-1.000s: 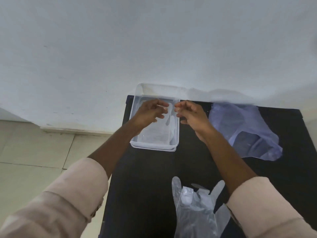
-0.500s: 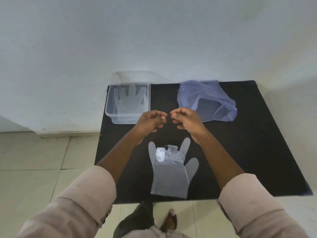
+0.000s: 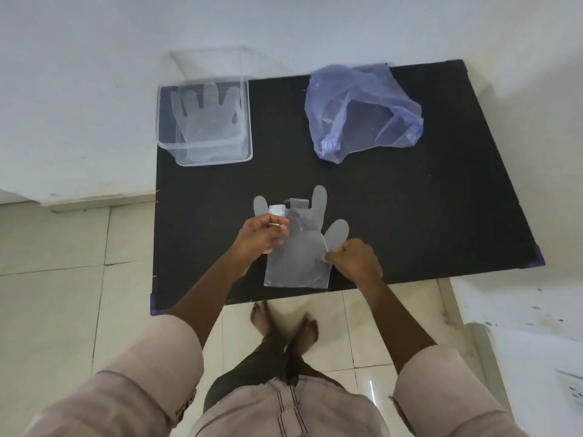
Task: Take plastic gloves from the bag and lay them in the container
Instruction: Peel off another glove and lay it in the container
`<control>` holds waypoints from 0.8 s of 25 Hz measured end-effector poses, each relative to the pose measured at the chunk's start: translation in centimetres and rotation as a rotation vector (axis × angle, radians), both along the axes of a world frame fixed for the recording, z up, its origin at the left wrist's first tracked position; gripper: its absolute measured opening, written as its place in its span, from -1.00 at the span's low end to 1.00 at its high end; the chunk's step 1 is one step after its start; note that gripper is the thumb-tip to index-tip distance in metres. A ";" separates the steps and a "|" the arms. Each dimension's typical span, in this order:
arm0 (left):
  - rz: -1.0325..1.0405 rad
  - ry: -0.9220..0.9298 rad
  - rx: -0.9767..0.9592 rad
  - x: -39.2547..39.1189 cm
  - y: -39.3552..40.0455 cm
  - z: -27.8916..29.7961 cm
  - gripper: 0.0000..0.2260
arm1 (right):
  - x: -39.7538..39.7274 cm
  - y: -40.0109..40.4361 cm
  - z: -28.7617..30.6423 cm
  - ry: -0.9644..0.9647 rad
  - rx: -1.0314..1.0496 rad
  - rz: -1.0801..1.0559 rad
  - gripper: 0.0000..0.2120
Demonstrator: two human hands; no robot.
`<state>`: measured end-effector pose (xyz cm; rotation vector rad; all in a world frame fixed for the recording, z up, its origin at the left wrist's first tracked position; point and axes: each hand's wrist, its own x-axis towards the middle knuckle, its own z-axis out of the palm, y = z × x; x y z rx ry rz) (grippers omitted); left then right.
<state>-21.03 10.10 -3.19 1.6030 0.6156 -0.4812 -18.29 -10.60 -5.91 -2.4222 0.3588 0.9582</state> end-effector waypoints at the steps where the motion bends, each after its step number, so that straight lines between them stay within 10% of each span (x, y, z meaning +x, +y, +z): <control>1: 0.015 0.007 0.000 -0.9 0.3 -0.5 -0.89 | -1.1 0.0 -0.6 0.042 -0.076 0.048 -0.65; 20: -0.309 -0.256 0.652 -8.7 -0.5 -5.9 -0.41 | -2.0 3.0 2.2 0.374 0.680 -0.871 -0.92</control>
